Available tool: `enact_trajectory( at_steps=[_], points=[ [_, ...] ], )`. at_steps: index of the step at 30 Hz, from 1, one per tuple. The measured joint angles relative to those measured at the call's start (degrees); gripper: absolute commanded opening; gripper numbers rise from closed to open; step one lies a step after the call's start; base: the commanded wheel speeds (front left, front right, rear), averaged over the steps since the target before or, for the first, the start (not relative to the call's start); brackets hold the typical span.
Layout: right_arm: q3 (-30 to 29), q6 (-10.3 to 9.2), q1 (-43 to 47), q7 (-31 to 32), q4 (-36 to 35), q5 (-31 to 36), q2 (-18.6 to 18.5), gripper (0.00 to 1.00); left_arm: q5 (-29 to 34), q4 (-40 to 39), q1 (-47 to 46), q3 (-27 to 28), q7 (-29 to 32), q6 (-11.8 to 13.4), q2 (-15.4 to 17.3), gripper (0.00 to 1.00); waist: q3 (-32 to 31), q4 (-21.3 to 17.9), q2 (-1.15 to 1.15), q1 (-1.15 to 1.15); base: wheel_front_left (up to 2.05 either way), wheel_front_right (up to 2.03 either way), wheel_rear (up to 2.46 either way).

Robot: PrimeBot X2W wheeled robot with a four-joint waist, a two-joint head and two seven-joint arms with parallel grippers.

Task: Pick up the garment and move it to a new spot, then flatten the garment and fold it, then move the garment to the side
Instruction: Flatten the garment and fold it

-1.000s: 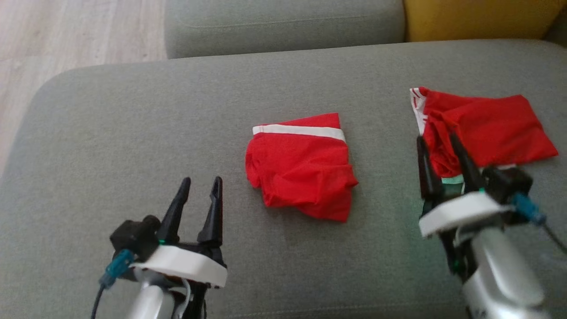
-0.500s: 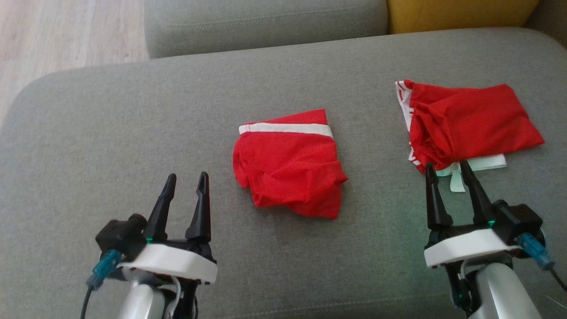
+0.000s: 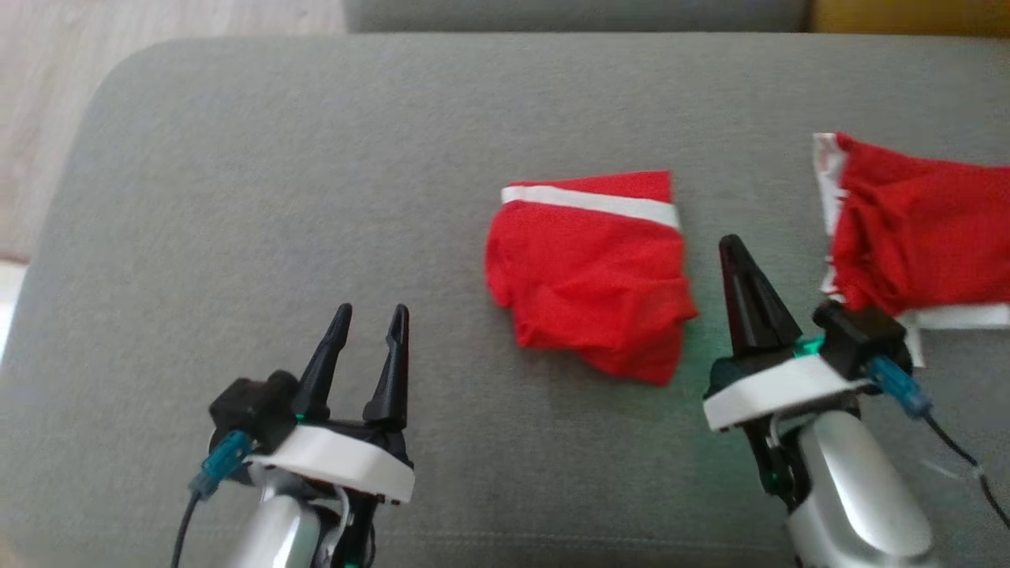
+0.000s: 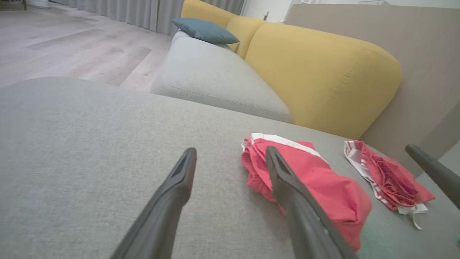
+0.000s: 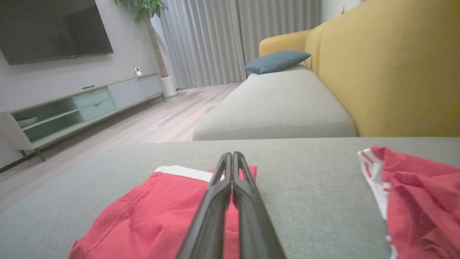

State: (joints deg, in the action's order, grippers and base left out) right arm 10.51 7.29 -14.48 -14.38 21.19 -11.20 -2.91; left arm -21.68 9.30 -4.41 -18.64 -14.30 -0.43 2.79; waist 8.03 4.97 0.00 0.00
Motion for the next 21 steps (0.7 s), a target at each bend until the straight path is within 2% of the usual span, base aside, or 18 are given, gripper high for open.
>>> enact_trajectory(
  at_steps=[6, 10, 17, 21],
  points=[
    [0.2, -0.01, -4.8, 0.0, 7.8, -0.5, -0.1, 0.0, 0.4, 0.6, -0.9, -1.7, 0.0, 0.0, 0.0, 1.0, 2.5, 5.1, 0.0, 0.0, 0.0, 0.0, 0.0],
    [-0.2, 0.0, -7.4, 0.0, 12.3, 1.6, -0.1, 0.0, 0.3, 0.9, -1.3, -2.8, 0.0, 0.2, 0.0, 1.0, 4.0, 8.1, 0.0, 0.0, 0.0, 0.0, 0.0],
    [-1.1, 0.0, -9.7, 0.0, 21.1, 4.3, -0.2, 0.0, 0.1, 1.0, -2.4, -3.0, 0.0, 0.7, 0.0, 1.0, 5.9, 11.3, 0.0, 0.0, 0.0, 0.0, 0.0],
    [-0.8, 0.0, -11.4, -0.1, 24.8, 4.7, -0.2, 0.0, 0.1, 1.0, -2.4, -3.0, 0.0, 1.0, 0.0, 1.0, 6.5, 11.7, 0.0, 0.0, 0.0, 0.0, 0.0]
  ],
)
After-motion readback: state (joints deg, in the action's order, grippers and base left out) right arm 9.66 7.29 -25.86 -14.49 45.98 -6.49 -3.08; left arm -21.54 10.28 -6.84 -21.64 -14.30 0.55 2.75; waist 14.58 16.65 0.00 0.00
